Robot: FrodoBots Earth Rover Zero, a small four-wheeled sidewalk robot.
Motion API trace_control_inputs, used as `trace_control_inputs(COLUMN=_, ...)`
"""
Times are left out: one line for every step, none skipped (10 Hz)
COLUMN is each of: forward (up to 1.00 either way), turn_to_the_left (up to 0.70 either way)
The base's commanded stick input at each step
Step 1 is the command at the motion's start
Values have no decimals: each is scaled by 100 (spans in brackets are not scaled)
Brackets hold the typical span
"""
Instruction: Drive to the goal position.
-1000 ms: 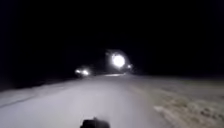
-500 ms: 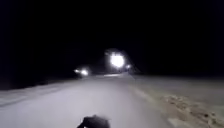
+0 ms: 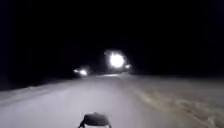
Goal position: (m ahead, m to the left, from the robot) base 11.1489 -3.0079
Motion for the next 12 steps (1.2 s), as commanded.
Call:
trace_control_inputs(forward=100, turn_to_the_left=0)
trace_control_inputs(forward=100, turn_to_the_left=0)
trace_control_inputs(forward=100, turn_to_the_left=0)
trace_control_inputs(forward=100, turn_to_the_left=0)
trace_control_inputs(forward=100, turn_to_the_left=0)
trace_control_inputs(forward=100, turn_to_the_left=0)
trace_control_inputs(forward=100, turn_to_the_left=0)
trace_control_inputs(forward=100, turn_to_the_left=0)
trace_control_inputs(forward=100, turn_to_the_left=0)
trace_control_inputs(forward=100, turn_to_the_left=0)
trace_control_inputs(forward=100, turn_to_the_left=0)
trace_control_inputs(forward=100, turn_to_the_left=0)
